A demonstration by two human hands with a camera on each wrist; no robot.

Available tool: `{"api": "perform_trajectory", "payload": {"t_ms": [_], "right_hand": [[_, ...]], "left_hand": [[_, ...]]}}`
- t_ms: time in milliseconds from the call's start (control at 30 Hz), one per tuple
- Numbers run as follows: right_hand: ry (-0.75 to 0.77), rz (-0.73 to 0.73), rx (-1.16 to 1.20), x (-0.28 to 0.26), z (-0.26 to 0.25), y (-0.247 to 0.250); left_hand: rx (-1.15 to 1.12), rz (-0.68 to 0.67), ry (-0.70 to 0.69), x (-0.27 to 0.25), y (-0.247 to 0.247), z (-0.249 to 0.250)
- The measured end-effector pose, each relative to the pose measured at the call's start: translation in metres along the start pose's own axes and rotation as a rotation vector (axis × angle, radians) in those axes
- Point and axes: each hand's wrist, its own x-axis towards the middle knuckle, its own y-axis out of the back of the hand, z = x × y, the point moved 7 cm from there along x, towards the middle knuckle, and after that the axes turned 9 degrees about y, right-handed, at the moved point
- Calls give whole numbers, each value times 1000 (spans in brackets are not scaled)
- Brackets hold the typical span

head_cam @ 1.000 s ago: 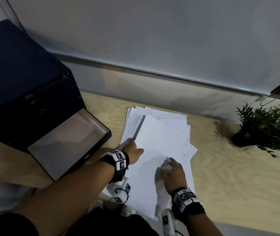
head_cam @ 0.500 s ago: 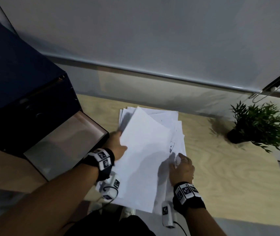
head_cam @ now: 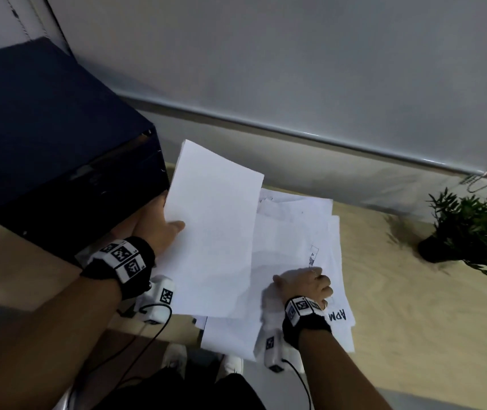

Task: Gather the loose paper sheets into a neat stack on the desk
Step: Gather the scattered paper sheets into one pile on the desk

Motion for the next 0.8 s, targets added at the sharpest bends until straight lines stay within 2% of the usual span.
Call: {"api": "perform_trajectory", "payload": {"t_ms": [167,267,400,467,667,800], "right_hand": [[-20,-39,212,7,1,3],[-57,-40,259,7,-1,8],[-52,-68,28,-17,-17,3],[-15,-51,12,-23,-24,-5],[-106,-106,369,-20,-20,-8],[70,45,377,-19,-21,42]], "left_hand": [[-23,12,27,14,12,-16],[-52,-7,33,17,12,-16],[-56,8,27,17,15,-18],[-60,11,27,15,16,-18],[-27,-11,15,14,16,-16],[4,-21,-32,5,5,-13]]}}
